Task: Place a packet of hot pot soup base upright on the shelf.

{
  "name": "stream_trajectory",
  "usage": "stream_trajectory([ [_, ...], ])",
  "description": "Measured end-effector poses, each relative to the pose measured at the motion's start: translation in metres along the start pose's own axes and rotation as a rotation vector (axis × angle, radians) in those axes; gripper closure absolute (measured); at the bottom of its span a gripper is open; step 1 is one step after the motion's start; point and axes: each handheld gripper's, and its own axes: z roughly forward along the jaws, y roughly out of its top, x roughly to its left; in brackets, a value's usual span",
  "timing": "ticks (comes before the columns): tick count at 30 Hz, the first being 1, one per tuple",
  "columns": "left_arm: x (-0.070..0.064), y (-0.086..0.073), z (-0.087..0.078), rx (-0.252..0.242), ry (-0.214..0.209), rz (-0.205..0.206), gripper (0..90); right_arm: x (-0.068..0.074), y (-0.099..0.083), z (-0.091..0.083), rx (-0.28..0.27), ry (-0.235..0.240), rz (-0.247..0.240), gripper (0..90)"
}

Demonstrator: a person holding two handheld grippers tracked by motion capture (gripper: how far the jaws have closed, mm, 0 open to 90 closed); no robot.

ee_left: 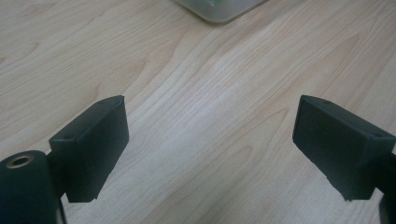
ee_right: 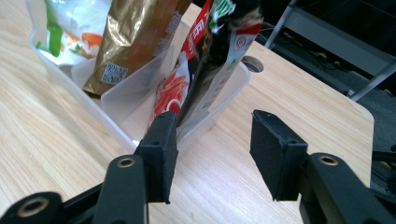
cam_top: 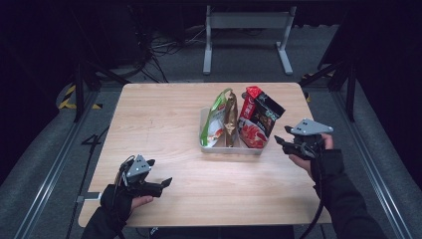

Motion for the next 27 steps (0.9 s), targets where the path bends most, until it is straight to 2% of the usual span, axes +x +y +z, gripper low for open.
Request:
stream_trajectory([
  [15,-0.001,0.000,0.001,0.012,0.005,0.011,11.4,0.008,-0.018,-0.002,0.052,0.011,-0.042,43.1],
  [22,-0.001,-0.001,0.001,0.017,0.005,0.007,11.4,0.008,-0.033,-0.004,0.072,0.021,-0.061,37.7],
  [27,-0.002,-0.001,0.002,0.022,0.006,0.014,11.4,0.007,-0.044,-0.007,0.060,0.054,-0.063,35.0],
])
